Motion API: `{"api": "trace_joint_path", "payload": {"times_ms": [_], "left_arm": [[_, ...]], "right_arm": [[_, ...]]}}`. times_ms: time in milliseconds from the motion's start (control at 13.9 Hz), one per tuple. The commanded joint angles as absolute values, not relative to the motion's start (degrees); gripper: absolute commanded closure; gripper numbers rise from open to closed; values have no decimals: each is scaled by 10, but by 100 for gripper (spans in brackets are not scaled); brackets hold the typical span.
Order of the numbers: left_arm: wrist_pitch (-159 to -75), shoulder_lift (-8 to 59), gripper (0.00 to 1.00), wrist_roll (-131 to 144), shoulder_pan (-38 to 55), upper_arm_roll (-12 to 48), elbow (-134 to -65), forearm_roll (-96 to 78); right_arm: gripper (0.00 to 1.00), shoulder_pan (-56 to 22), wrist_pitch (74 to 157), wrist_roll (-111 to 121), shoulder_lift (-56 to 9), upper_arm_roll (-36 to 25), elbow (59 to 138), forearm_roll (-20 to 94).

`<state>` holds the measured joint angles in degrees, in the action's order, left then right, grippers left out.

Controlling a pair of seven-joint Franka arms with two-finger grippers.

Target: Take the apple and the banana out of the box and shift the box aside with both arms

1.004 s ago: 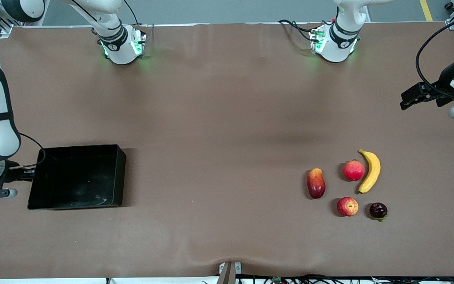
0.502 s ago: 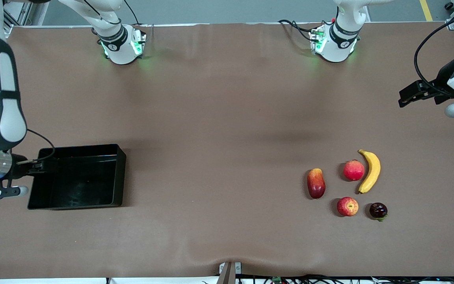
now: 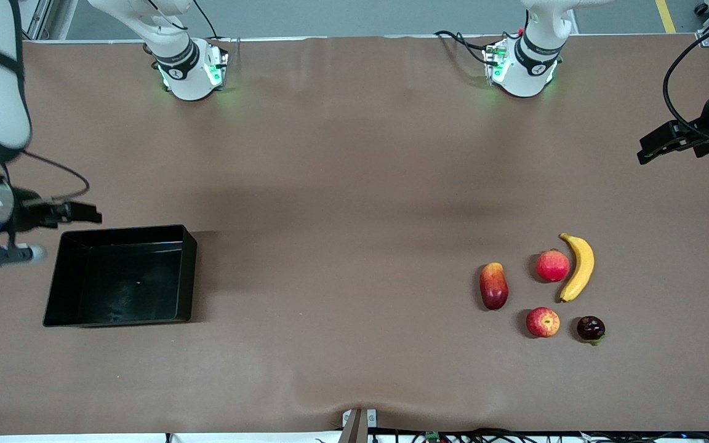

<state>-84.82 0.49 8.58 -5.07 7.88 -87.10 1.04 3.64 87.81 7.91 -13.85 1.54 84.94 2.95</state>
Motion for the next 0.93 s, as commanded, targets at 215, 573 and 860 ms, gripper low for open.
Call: {"api": "trace_joint_path", "payload": {"times_ms": [215,573,860], "left_arm": [[-838,-4,0,91,-50,79,-868,11],[-839,3,0,84,-49,79,-864,12],[-839,3,0,92,-47,85,-860,13]], "right_arm": [[0,4,817,6,-29,14,871,20],[0,11,769,4,-11,12,843,-4],[0,7,763,4,-3,12,831,-4]]}}
